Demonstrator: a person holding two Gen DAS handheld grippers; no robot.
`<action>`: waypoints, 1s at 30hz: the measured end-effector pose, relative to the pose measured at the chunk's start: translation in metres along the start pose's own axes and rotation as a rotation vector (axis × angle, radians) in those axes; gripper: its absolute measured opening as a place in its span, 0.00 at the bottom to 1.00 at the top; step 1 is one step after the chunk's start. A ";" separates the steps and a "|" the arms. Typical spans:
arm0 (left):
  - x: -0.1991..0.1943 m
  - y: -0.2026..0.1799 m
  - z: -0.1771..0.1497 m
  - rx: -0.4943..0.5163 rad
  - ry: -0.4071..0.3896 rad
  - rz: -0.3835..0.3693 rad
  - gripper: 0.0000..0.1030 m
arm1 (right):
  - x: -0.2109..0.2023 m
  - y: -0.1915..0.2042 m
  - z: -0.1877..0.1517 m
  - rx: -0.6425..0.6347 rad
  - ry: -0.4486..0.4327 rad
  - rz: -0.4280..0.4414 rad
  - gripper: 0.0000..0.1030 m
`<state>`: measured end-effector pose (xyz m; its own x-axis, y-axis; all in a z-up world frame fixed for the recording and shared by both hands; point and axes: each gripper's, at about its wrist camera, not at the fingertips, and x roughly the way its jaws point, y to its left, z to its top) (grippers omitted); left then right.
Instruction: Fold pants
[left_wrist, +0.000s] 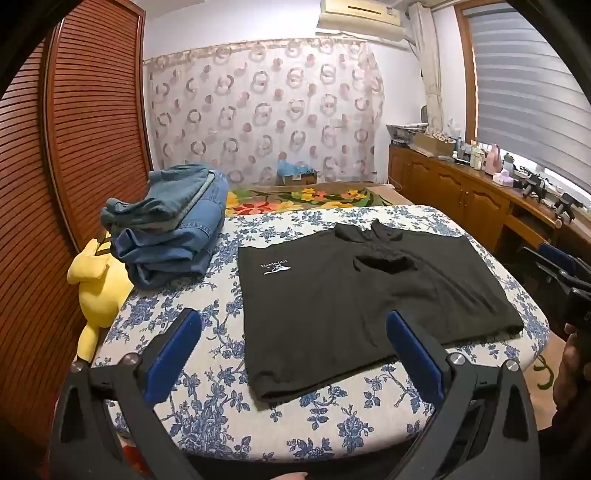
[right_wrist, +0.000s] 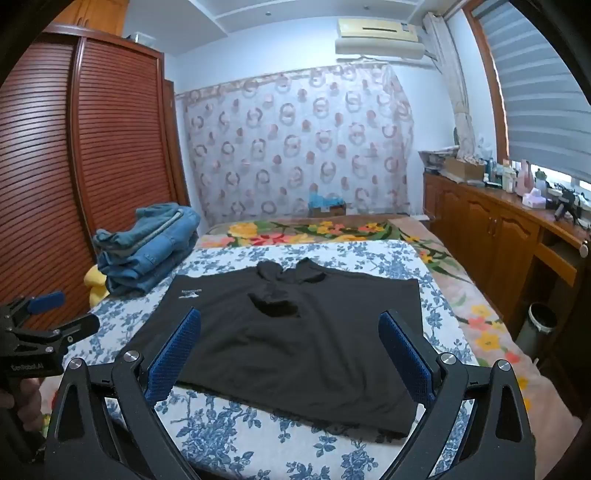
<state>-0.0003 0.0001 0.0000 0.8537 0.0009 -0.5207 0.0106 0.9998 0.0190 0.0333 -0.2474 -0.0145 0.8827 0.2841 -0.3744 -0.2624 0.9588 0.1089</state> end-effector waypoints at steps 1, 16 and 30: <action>0.000 0.000 0.000 -0.001 0.000 0.001 0.99 | 0.000 0.000 0.000 0.001 0.004 0.000 0.96; -0.003 0.003 0.002 0.003 -0.007 0.001 0.99 | -0.002 0.003 -0.001 -0.011 0.008 -0.005 0.96; -0.003 0.003 0.005 0.003 -0.013 0.002 0.99 | -0.003 0.006 -0.004 -0.014 0.003 -0.007 0.96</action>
